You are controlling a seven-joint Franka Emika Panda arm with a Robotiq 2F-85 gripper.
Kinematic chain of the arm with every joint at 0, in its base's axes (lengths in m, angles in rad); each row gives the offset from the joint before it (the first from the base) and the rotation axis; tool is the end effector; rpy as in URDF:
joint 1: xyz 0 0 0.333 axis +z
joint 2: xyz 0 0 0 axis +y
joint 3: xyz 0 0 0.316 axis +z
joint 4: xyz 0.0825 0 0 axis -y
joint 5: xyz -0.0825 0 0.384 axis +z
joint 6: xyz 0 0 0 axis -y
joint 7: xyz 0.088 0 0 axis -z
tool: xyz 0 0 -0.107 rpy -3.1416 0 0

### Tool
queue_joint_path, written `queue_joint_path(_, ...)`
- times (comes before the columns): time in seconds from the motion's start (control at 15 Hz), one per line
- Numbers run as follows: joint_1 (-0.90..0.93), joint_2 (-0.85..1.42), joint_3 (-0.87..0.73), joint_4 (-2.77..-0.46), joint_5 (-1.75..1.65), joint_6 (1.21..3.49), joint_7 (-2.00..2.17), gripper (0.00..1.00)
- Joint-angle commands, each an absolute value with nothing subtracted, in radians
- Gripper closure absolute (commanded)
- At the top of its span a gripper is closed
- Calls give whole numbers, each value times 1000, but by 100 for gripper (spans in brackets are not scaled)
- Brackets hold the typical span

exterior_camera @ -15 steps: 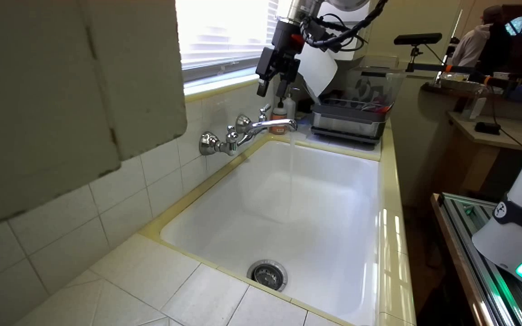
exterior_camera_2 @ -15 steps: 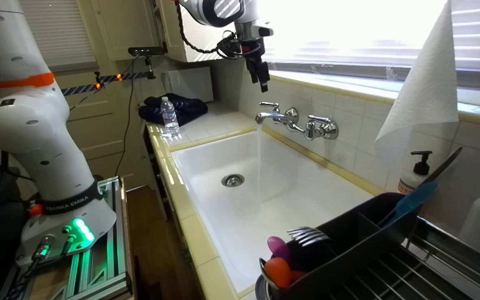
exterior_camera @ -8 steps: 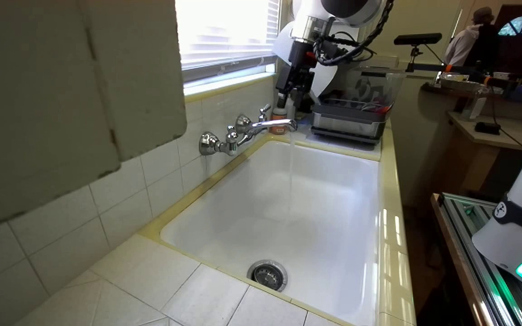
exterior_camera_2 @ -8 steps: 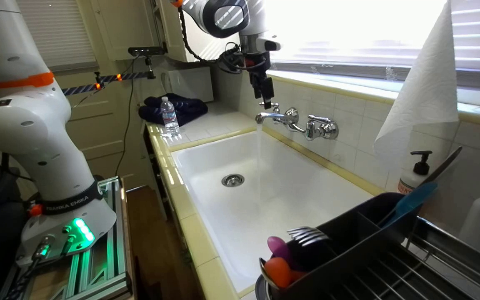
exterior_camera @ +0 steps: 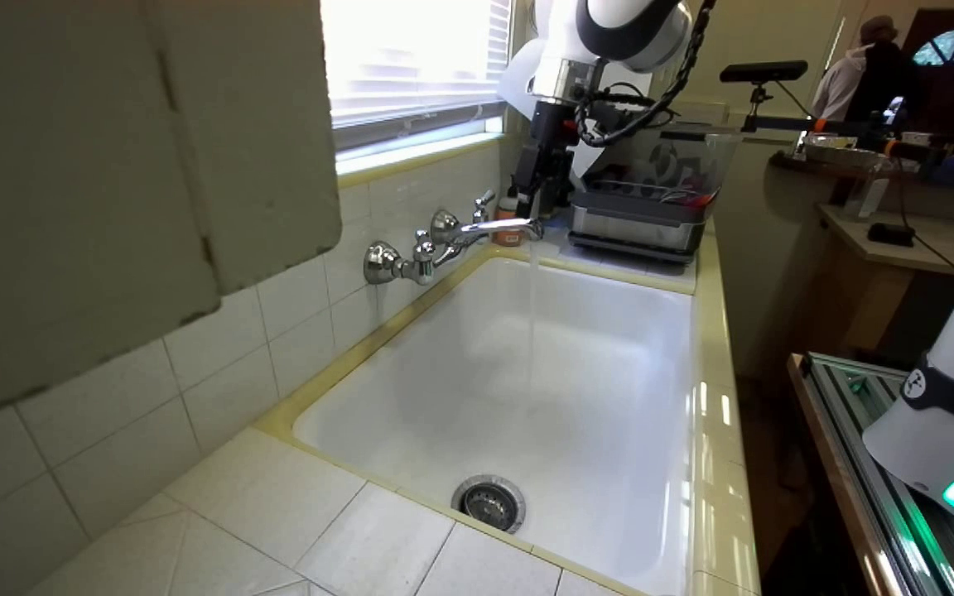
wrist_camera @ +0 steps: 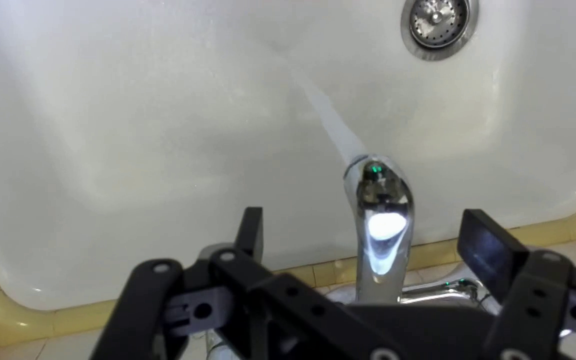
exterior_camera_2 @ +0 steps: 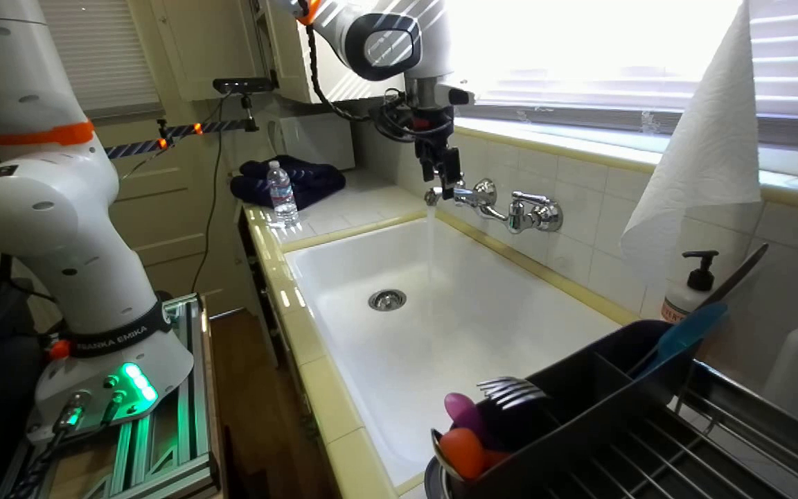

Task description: Use the left tap handle to open the tap, then turn the tap faucet to the right

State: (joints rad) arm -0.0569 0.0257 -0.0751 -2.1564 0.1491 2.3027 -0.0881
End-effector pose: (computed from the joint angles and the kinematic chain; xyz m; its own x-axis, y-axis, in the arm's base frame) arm 0.5484 -0.0696 0.3985 0.9820 -0.1421 0.1246 -0.1288 -0.9856 -0.1092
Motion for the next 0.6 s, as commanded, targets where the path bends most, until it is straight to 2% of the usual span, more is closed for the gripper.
queue_joint_path(0.0,-67,64,-73,-2146,159,2298,-150,0)
queue_joint_path(0.53,-83,92,-77,-2134,116,2295,-189,0)
